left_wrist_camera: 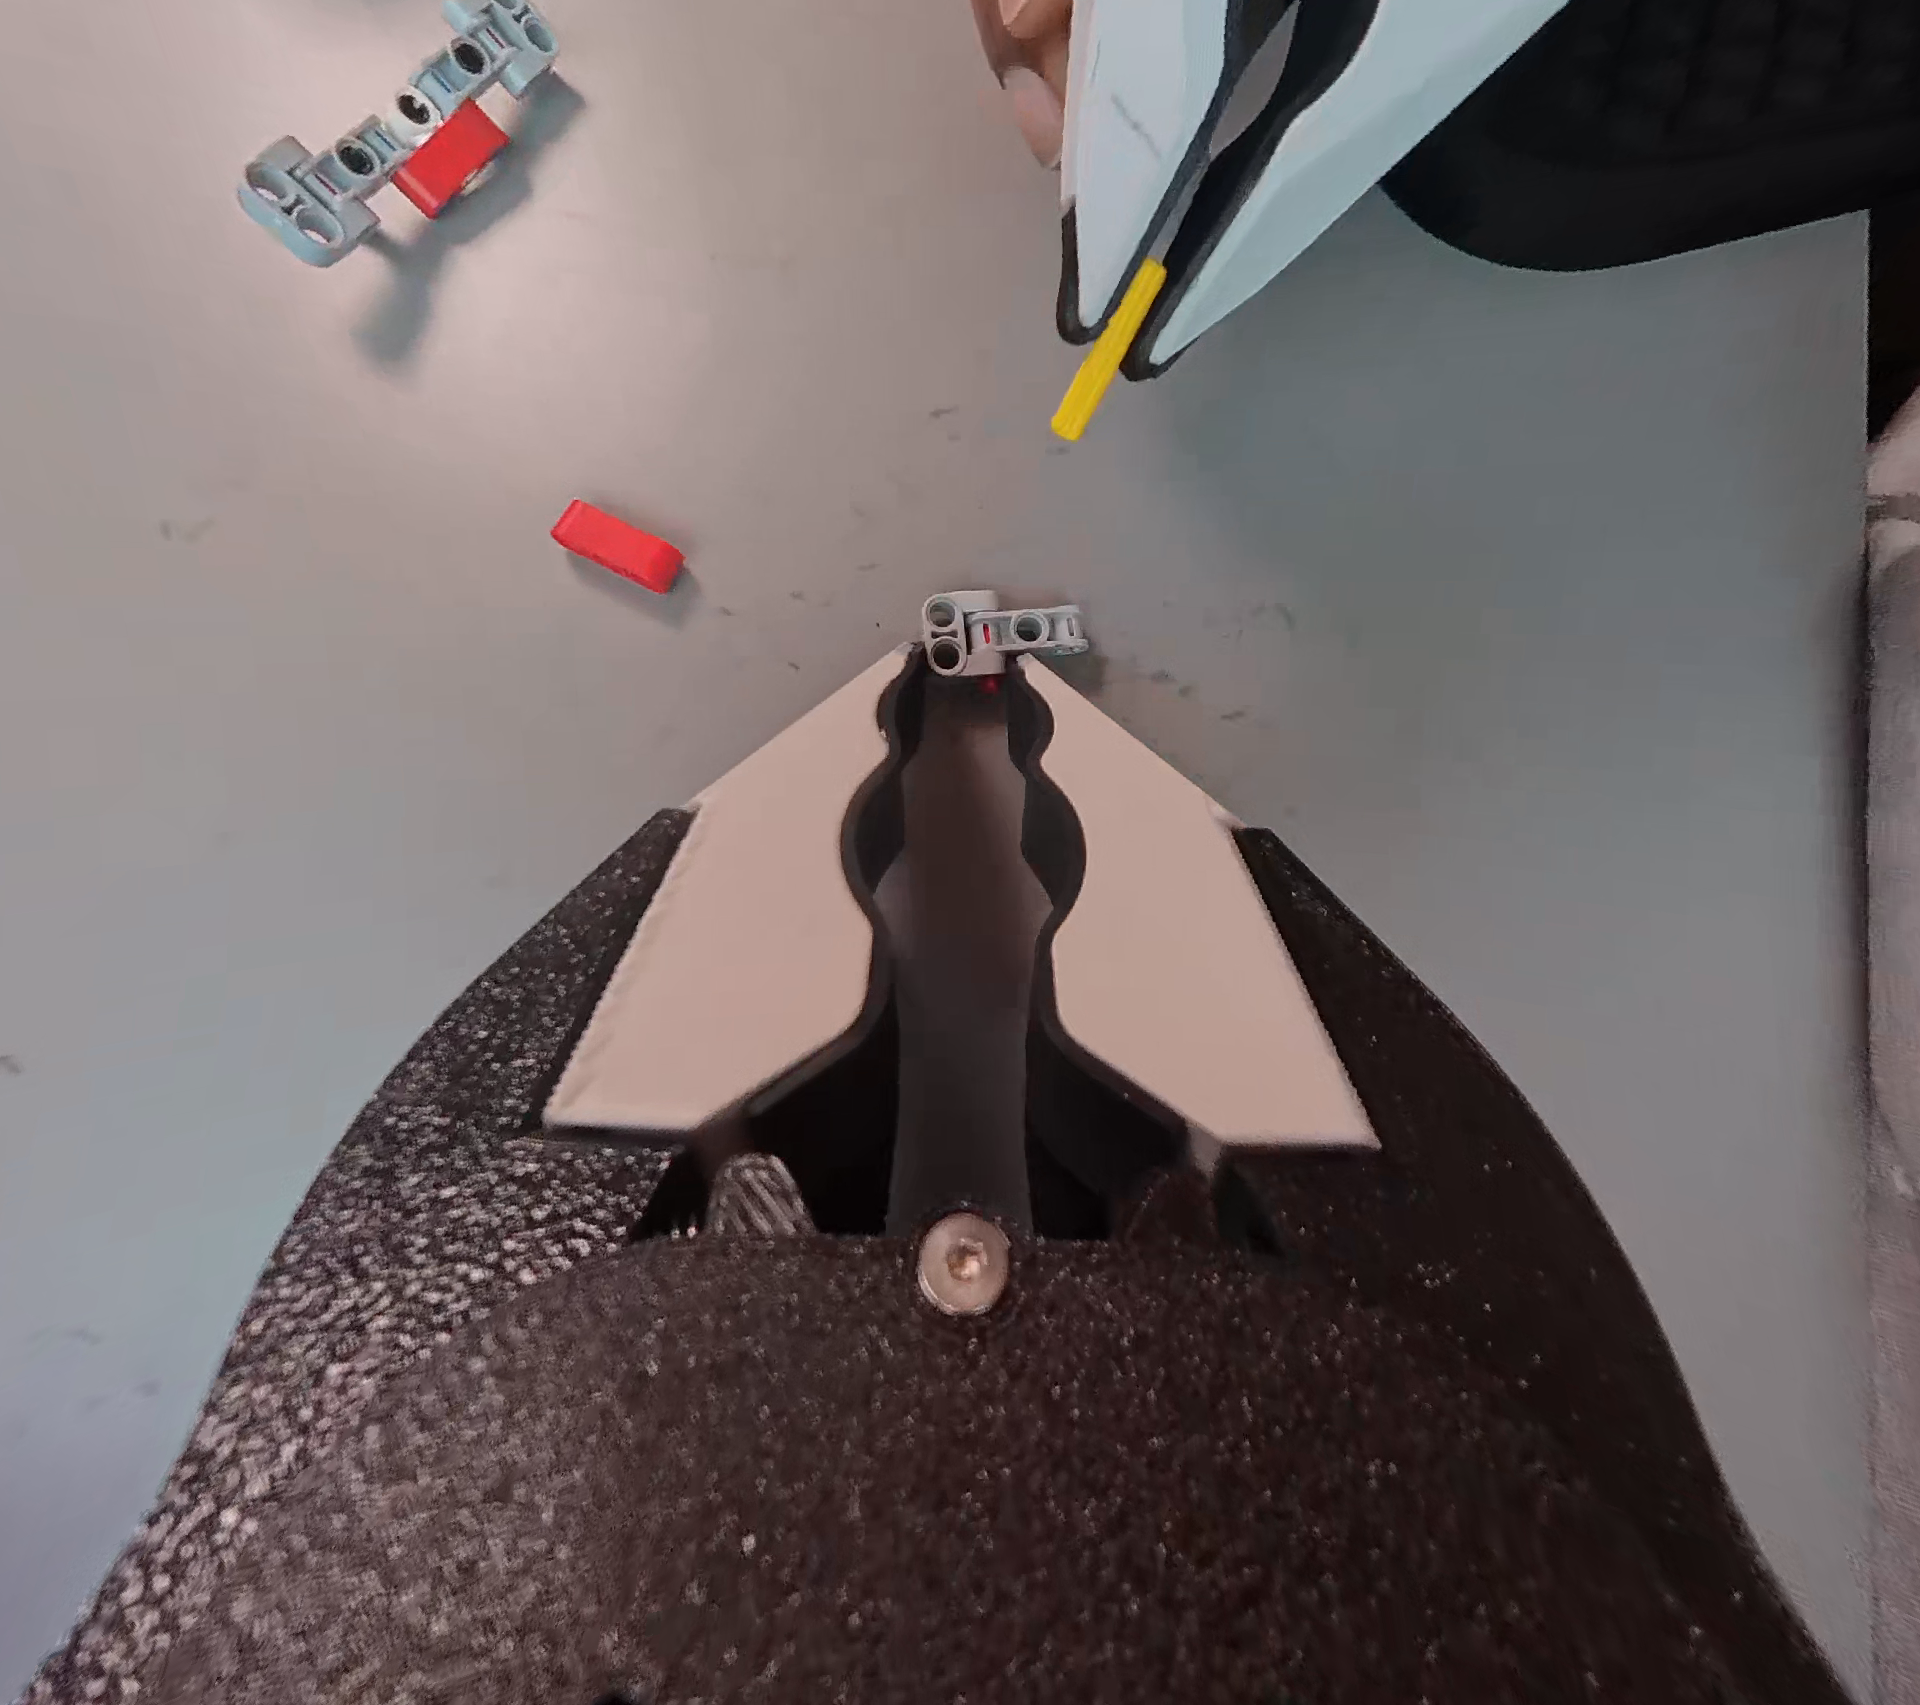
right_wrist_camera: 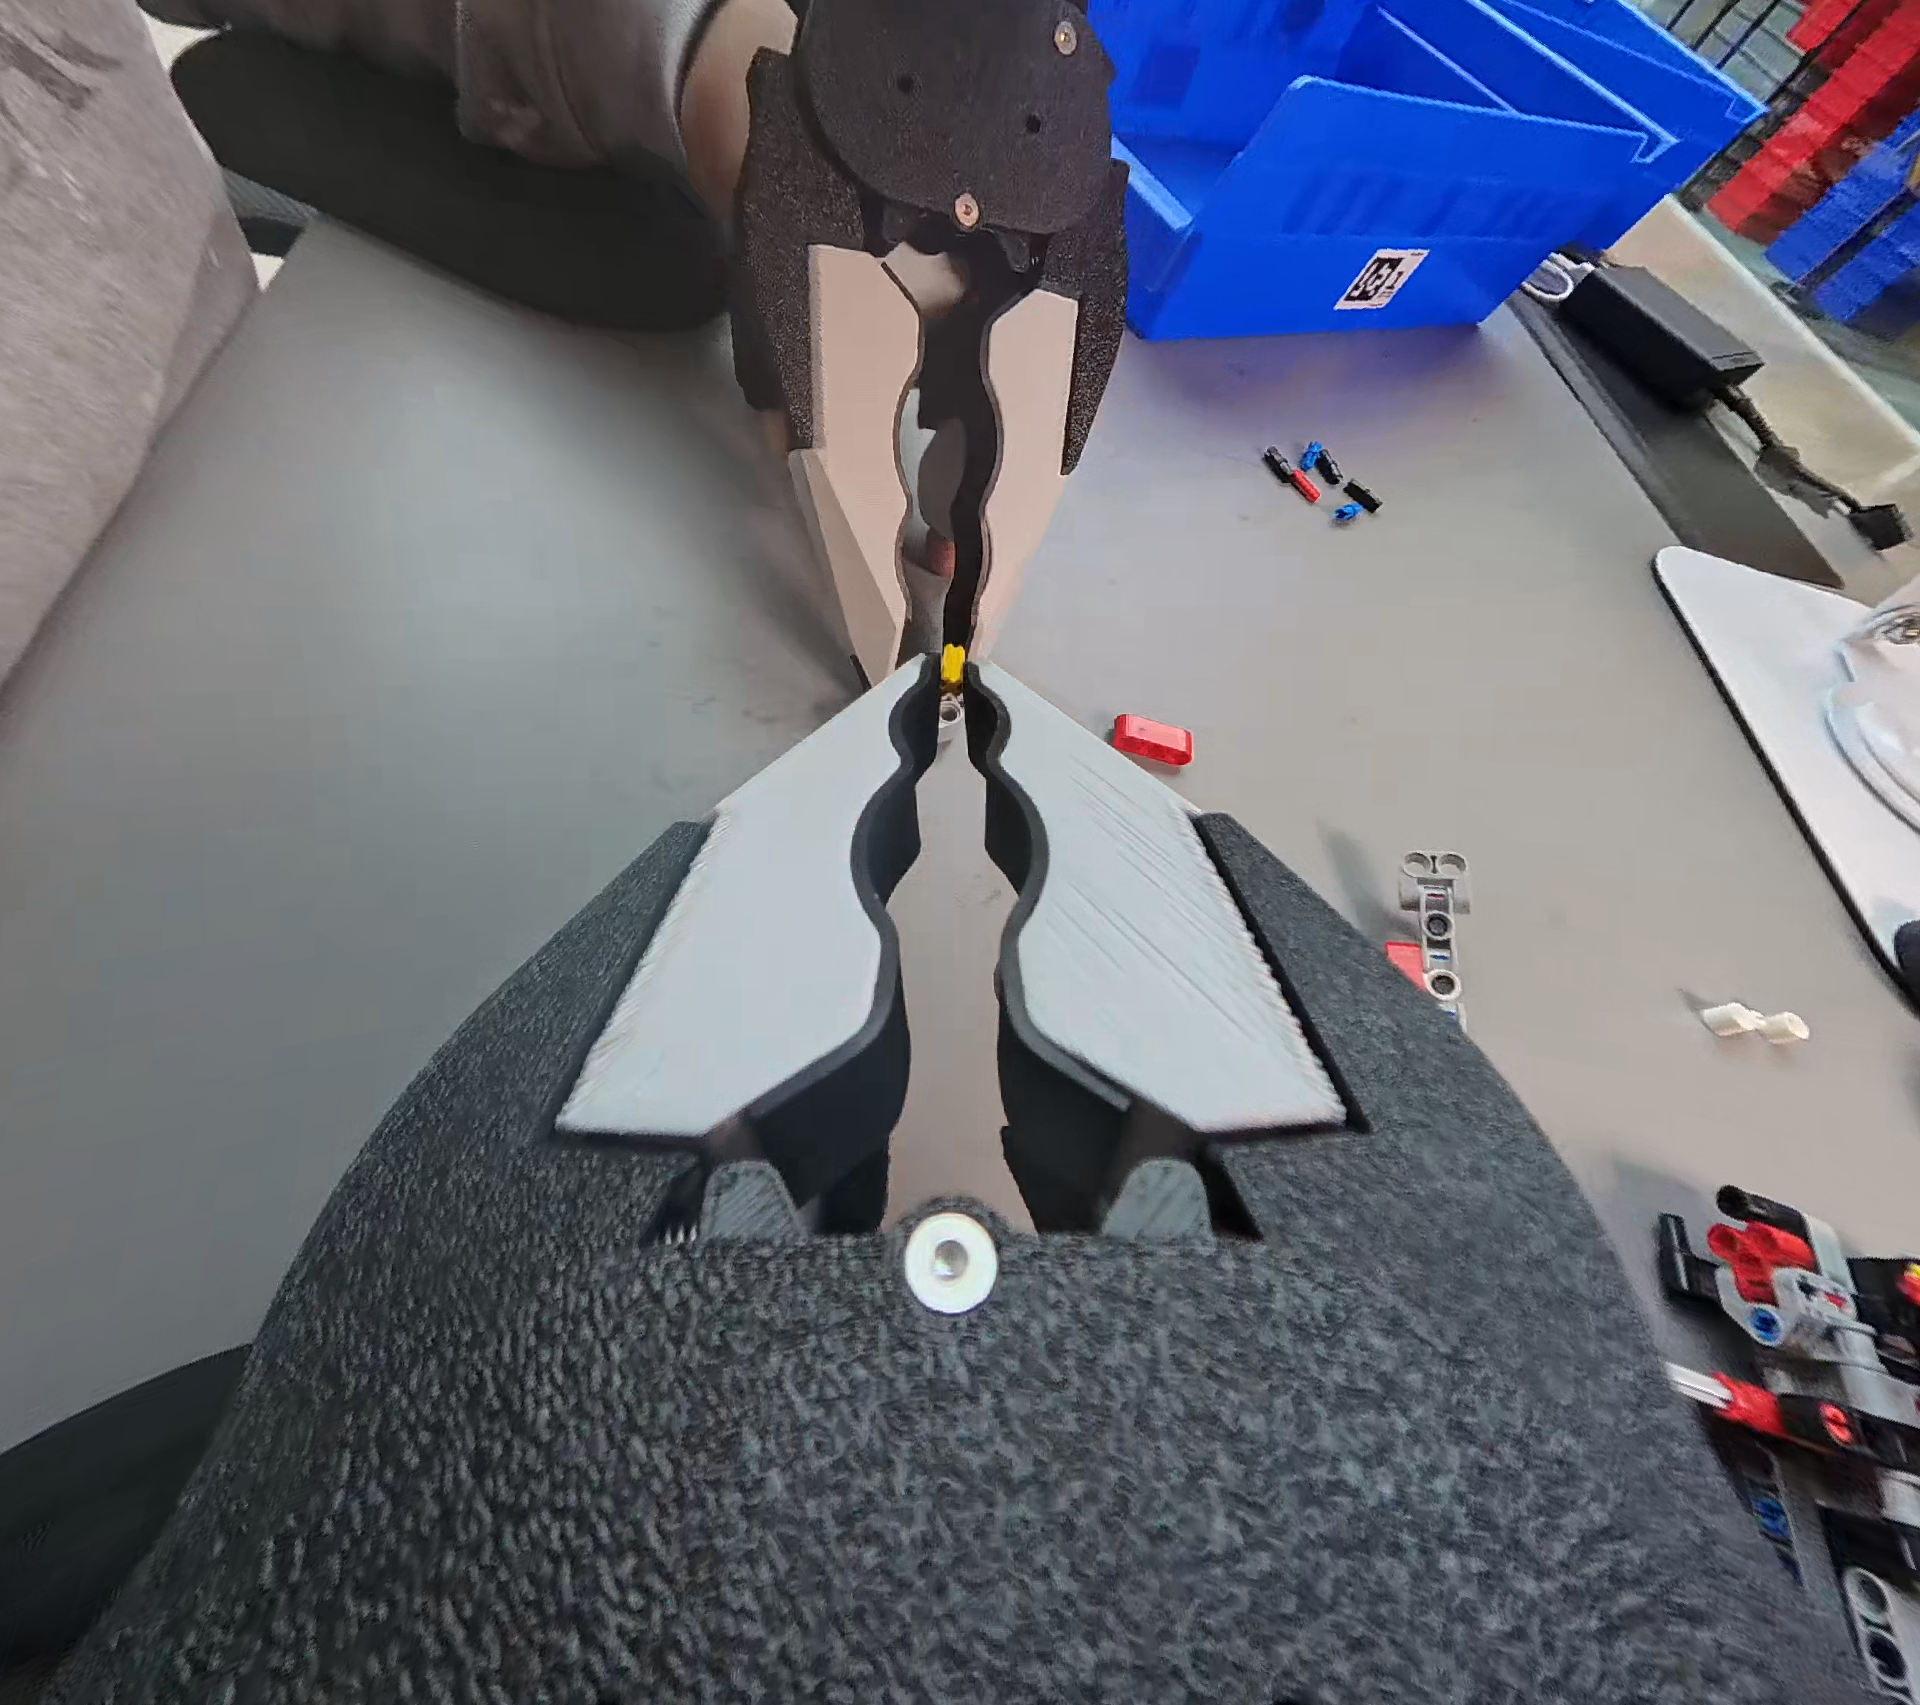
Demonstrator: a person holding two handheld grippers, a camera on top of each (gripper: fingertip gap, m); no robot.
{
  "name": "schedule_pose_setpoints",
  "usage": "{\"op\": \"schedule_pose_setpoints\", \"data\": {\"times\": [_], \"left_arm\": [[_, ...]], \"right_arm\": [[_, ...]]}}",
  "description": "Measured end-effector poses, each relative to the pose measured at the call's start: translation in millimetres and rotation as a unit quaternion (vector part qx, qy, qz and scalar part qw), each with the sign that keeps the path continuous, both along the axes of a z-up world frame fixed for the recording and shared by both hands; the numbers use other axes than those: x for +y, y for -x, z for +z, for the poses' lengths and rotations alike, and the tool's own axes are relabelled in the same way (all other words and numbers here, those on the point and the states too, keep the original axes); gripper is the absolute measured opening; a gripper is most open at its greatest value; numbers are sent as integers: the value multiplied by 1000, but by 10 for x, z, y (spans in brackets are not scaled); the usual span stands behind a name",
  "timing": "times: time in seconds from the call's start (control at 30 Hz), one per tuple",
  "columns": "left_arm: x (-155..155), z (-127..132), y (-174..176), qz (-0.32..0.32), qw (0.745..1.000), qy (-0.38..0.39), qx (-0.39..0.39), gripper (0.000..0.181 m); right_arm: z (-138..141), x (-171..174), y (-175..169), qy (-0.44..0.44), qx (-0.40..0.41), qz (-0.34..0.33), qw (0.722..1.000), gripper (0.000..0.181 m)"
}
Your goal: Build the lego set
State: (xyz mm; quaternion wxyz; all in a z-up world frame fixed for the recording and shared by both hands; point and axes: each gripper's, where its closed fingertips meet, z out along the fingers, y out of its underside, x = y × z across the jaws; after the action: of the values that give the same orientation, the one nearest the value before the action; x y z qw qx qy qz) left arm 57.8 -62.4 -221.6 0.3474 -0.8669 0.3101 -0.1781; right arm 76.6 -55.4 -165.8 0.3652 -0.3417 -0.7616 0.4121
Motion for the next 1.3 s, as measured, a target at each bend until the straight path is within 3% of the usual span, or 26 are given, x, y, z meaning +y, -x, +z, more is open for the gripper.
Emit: {"op": "schedule_pose_setpoints", "data": {"times": [0.03, 0.13, 0.27, 0.33, 0.77, 1.3], "left_arm": [[-13, 30, -28, -9, 1000, -3, -17, 13], [-112, 290, -141, -54, 993, -16, -105, 13], [-252, 779, -209, -105, 964, -48, -240, 13], [-266, 881, -220, -110, 957, -63, -262, 13], [-174, 956, -218, -82, 968, -176, -156, 13], [-173, 932, -216, -68, 971, -221, -65, 12]], "right_arm": [[20, 1, -16, 7, 1, 4, 1000, 2], [153, -61, -84, 46, 13, 27, 998, 1], [410, -196, -153, 91, 42, 60, 993, 1], [503, -258, -163, 110, 52, 70, 990, 1], [570, -162, -152, 175, 33, 50, 983, 1], [501, -222, -153, 208, -8, 52, 977, 2]]}}
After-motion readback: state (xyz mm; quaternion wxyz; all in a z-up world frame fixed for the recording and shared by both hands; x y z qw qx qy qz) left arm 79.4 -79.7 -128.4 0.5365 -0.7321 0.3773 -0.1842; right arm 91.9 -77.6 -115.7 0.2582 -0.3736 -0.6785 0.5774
